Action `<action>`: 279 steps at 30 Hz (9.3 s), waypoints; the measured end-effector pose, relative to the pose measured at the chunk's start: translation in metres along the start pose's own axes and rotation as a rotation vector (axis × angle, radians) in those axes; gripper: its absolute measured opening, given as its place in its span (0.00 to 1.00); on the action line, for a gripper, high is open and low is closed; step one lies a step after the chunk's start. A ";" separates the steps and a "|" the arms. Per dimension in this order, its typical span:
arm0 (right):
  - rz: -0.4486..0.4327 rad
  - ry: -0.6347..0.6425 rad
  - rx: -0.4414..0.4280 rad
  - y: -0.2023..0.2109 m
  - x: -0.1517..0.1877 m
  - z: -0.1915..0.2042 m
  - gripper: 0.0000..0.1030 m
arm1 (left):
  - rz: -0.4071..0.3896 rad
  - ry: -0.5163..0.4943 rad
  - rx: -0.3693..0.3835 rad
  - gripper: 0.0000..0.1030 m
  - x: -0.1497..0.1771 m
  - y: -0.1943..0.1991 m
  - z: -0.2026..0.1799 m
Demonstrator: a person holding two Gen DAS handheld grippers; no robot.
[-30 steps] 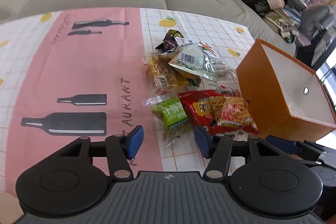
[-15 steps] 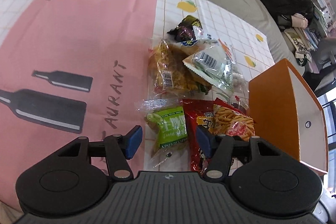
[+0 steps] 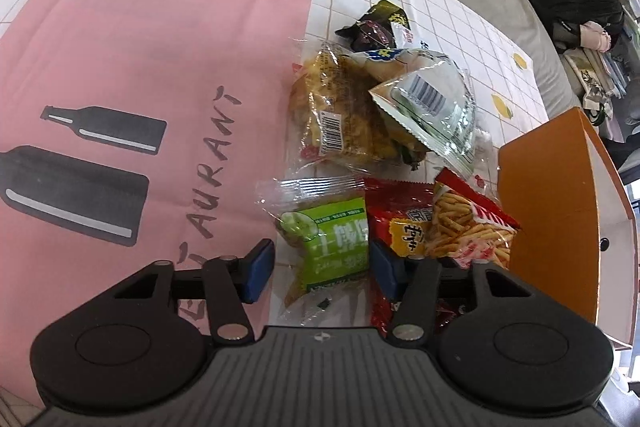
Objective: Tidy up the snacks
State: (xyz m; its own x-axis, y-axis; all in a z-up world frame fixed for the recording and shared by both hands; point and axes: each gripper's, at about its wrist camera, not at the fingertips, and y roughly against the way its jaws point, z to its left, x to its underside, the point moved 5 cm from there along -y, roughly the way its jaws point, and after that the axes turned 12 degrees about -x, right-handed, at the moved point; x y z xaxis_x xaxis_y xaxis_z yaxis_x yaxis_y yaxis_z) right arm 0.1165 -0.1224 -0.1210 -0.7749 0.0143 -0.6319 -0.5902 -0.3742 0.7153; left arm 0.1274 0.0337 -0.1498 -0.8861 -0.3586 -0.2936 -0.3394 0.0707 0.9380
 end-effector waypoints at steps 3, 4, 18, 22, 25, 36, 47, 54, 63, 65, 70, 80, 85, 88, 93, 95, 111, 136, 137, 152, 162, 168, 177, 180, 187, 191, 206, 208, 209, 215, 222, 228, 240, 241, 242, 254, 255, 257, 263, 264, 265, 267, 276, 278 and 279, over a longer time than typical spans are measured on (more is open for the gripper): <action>0.011 0.010 -0.007 -0.001 0.001 0.001 0.41 | -0.005 -0.013 0.010 0.43 0.001 0.003 -0.002; 0.011 0.011 -0.004 0.000 0.001 0.001 0.40 | -0.010 -0.017 0.007 0.43 0.001 0.003 -0.003; -0.014 0.050 -0.067 0.030 -0.011 0.013 0.34 | -0.085 0.009 0.026 0.40 0.003 0.051 0.012; -0.043 0.101 -0.090 0.053 -0.022 0.023 0.34 | -0.118 0.010 0.063 0.40 0.001 0.073 0.010; -0.057 0.121 -0.101 0.071 -0.031 0.023 0.34 | -0.136 -0.004 0.094 0.40 -0.003 0.091 0.002; -0.032 0.102 -0.077 0.134 -0.071 -0.029 0.34 | -0.178 -0.229 0.241 0.40 -0.010 0.141 -0.095; 0.063 -0.014 0.038 0.159 -0.081 -0.121 0.34 | -0.101 -0.501 0.311 0.40 0.005 0.135 -0.198; 0.170 -0.068 0.062 0.134 -0.065 -0.166 0.34 | 0.005 -0.618 0.269 0.40 0.016 0.099 -0.235; 0.308 -0.053 -0.008 0.093 -0.057 -0.191 0.34 | 0.112 -0.808 0.136 0.40 0.027 0.055 -0.259; 0.345 -0.061 -0.034 0.083 -0.055 -0.195 0.34 | 0.126 -0.847 0.102 0.40 0.030 0.047 -0.262; 0.423 -0.062 -0.038 0.065 -0.044 -0.203 0.34 | 0.163 -0.934 0.027 0.40 0.035 0.028 -0.267; 0.499 -0.134 -0.057 0.046 -0.033 -0.214 0.34 | 0.202 -0.942 0.000 0.40 0.036 0.024 -0.270; 0.508 -0.148 -0.061 0.048 -0.032 -0.216 0.34 | 0.186 -0.962 -0.031 0.46 0.036 0.020 -0.269; 0.503 -0.154 -0.056 0.044 -0.032 -0.216 0.34 | 0.168 -0.961 -0.032 0.56 0.035 0.023 -0.269; 0.508 -0.156 -0.048 0.037 -0.030 -0.216 0.34 | 0.130 -0.942 0.003 0.64 0.030 0.039 -0.264; 0.508 -0.167 -0.046 0.038 -0.031 -0.215 0.34 | 0.096 -0.934 0.031 0.65 0.029 0.051 -0.261; 0.517 -0.209 0.000 0.037 -0.032 -0.200 0.49 | -0.011 -0.813 0.123 0.67 0.021 0.100 -0.228; -0.130 0.162 0.070 0.127 -0.031 -0.013 0.58 | -0.307 -0.496 0.027 0.67 0.015 0.145 -0.062; -0.137 0.170 0.062 0.124 -0.028 -0.005 0.58 | -0.304 -0.483 0.015 0.67 0.016 0.142 -0.054; -0.018 0.186 -0.004 0.055 0.004 0.045 0.59 | -0.218 -0.340 -0.024 0.67 0.017 0.097 0.026; 0.144 0.258 0.026 -0.009 0.004 0.032 0.85 | -0.174 -0.349 -0.045 0.66 0.007 0.063 0.030; 0.226 0.204 0.016 -0.040 0.000 0.015 0.89 | -0.174 -0.347 -0.032 0.70 -0.002 0.051 0.025; 0.288 0.069 -0.036 -0.057 -0.001 -0.002 0.68 | -0.225 -0.376 0.008 0.70 -0.019 0.049 0.006; 0.304 0.079 -0.033 -0.054 -0.002 0.000 0.66 | -0.251 -0.377 0.034 0.70 -0.027 0.052 -0.004; 0.297 0.105 -0.032 -0.030 -0.018 0.006 0.66 | -0.308 -0.449 0.060 0.70 -0.048 0.051 -0.034; 0.272 0.179 0.006 -0.018 -0.030 0.008 0.66 | -0.296 -0.460 0.073 0.70 -0.060 0.040 -0.043; 0.304 0.230 0.010 -0.033 -0.033 0.001 0.66 | -0.181 -0.334 0.224 0.23 -0.079 0.016 -0.055; 0.307 0.225 0.010 -0.035 -0.031 0.002 0.66 | -0.181 -0.325 0.229 0.17 -0.077 0.017 -0.055; 0.307 0.224 0.010 -0.035 -0.031 0.002 0.66 | -0.186 -0.324 0.228 0.15 -0.075 0.019 -0.056; 0.299 0.209 0.000 -0.034 -0.032 0.002 0.66 | -0.226 -0.306 0.243 0.08 -0.066 0.041 -0.051; 0.274 0.201 -0.034 -0.021 -0.033 0.009 0.66 | -0.277 -0.239 0.228 0.07 -0.062 0.077 -0.029; 0.234 0.198 -0.082 0.001 -0.037 0.022 0.66 | -0.314 -0.210 0.183 0.06 -0.056 0.103 -0.014; 0.131 0.177 -0.174 0.076 -0.063 0.024 0.66 | -0.401 -0.244 0.227 0.06 -0.044 0.159 -0.034; 0.120 0.170 -0.179 0.084 -0.066 0.021 0.66 | -0.411 -0.251 0.236 0.06 -0.044 0.164 -0.038; 0.110 0.164 -0.183 0.092 -0.070 0.018 0.66 | -0.419 -0.259 0.247 0.06 -0.043 0.169 -0.044; 0.063 0.130 -0.043 0.155 -0.081 -0.053 0.66 | -0.448 -0.407 0.355 0.05 -0.031 0.193 -0.128; 0.062 0.128 -0.024 0.160 -0.081 -0.061 0.66 | -0.445 -0.424 0.364 0.05 -0.028 0.192 -0.138; 0.065 0.128 0.008 0.166 -0.082 -0.077 0.66 | -0.429 -0.455 0.391 0.05 -0.024 0.188 -0.155; 0.096 0.081 0.090 0.179 -0.081 -0.127 0.66 | -0.368 -0.575 0.451 0.05 -0.008 0.169 -0.201; 0.101 0.064 0.099 0.181 -0.080 -0.137 0.66 | -0.359 -0.596 0.455 0.05 -0.004 0.164 -0.208; 0.107 0.043 0.105 0.182 -0.079 -0.146 0.66 | -0.353 -0.614 0.457 0.05 -0.002 0.162 -0.213; 0.118 -0.015 0.109 0.181 -0.077 -0.166 0.66 | -0.336 -0.655 0.451 0.05 0.002 0.153 -0.225; 0.175 -0.167 0.110 0.145 -0.077 -0.219 0.66 | -0.253 -0.898 0.339 0.05 0.023 0.098 -0.266; 0.188 -0.158 0.106 0.133 -0.078 -0.220 0.66 | -0.235 -0.936 0.307 0.05 0.026 0.086 -0.270; 0.199 -0.151 0.104 0.127 -0.078 -0.220 0.66 | -0.223 -0.951 0.297 0.05 0.027 0.081 -0.271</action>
State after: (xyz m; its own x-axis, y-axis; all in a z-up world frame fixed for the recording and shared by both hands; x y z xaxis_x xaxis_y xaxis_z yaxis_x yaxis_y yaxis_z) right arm 0.1522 -0.3753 -0.0467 -0.8982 0.0909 -0.4301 -0.4373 -0.2860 0.8526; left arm 0.1618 -0.2226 -0.0321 -0.6328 0.4872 -0.6019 -0.4769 0.3672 0.7986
